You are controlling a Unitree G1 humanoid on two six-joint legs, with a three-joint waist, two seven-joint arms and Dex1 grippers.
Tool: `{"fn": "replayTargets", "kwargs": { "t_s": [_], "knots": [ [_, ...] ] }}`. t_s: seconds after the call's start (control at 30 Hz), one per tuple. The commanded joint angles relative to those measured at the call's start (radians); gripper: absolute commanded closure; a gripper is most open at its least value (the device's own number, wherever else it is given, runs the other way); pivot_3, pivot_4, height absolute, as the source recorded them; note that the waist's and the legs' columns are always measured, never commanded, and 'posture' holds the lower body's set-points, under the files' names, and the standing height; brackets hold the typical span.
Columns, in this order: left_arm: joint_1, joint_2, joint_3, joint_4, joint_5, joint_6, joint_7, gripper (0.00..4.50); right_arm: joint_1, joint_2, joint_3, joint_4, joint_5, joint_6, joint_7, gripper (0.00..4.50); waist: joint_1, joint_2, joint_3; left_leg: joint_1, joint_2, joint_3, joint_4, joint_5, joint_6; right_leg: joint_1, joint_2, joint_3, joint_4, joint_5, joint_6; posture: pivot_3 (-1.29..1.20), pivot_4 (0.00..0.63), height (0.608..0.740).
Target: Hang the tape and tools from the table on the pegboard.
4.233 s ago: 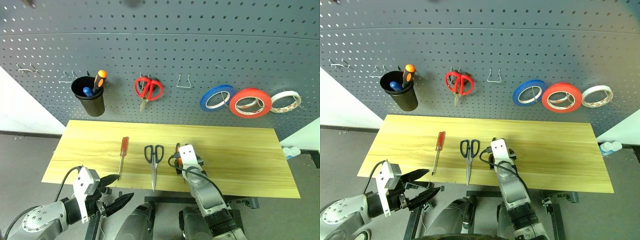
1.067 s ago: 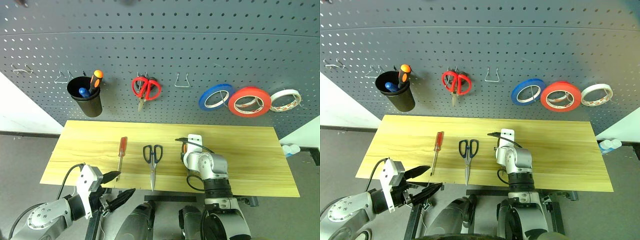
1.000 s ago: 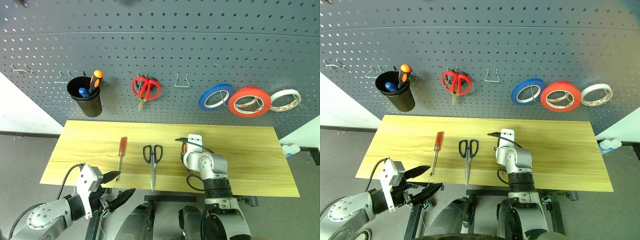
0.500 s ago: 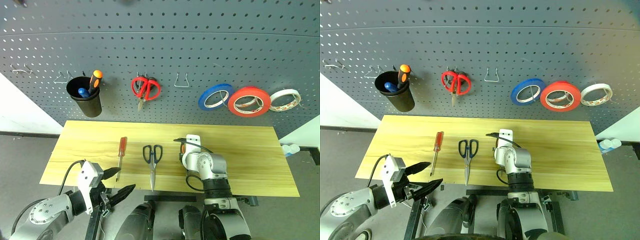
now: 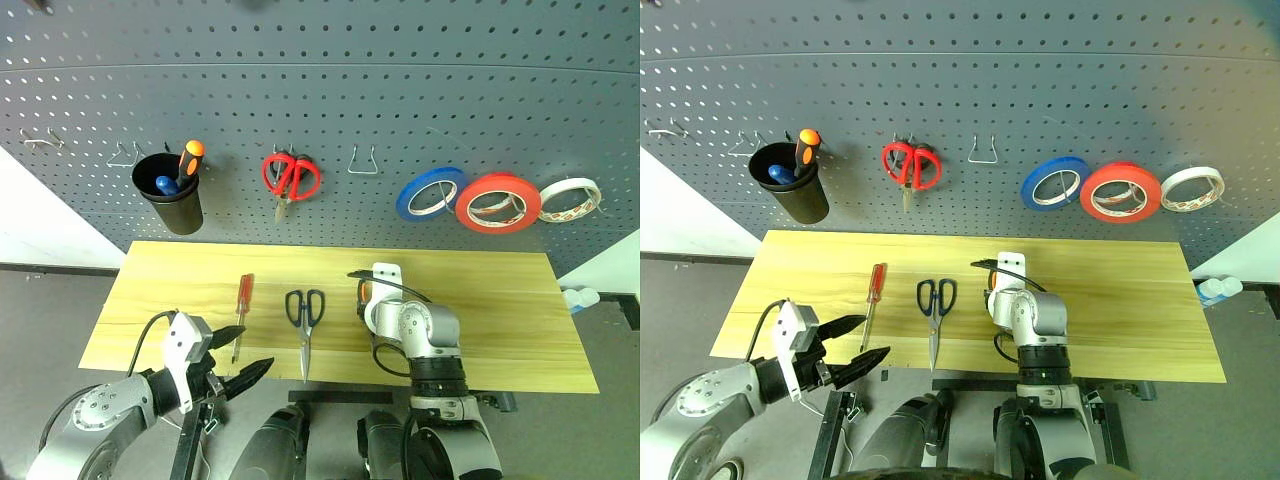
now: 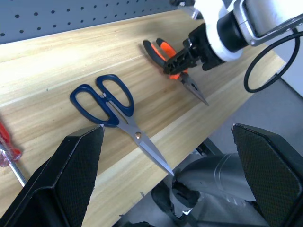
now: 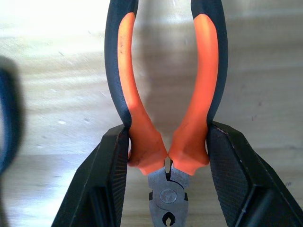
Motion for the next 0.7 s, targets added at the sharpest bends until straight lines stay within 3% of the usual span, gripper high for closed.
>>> {"fn": "replayTargets", "kwargs": {
  "t_s": [0.03, 0.23, 0.7],
  "knots": [
    [-0.013, -0.006, -0.013, 0.011, 0.011, -0.031, -0.015, 0.00, -0.020, 0.046, 0.006, -0.095, -0.001, 0.024, 0.028, 2.39, -0.001, 0.000, -0.001, 0.000, 0.000, 0.000, 0.000, 0.000, 0.000, 0.000, 0.000, 0.000, 0.000, 0.000, 0.000, 0.03, 0.152, 0.718],
    [-0.068, -0.013, -0.032, 0.057, 0.026, -0.046, -0.027, 0.00, 0.010, -0.011, 0.011, -0.178, -0.021, 0.057, 0.076, 2.39, -0.002, -0.001, -0.008, 0.000, 0.000, 0.000, 0.001, 0.001, -0.001, -0.001, 0.000, 0.000, 0.002, 0.000, 0.000, 0.02, 0.123, 0.718],
    [-0.191, -0.022, -0.061, 0.177, 0.059, -0.084, -0.074, 0.00, 0.188, -0.150, 0.064, -0.378, -0.063, 0.010, 0.245, 2.39, -0.008, 0.000, -0.067, 0.000, 0.000, 0.001, 0.005, 0.001, -0.002, 0.000, 0.000, -0.001, 0.007, 0.000, 0.000, 0.00, 0.062, 0.718]
  ]
}}
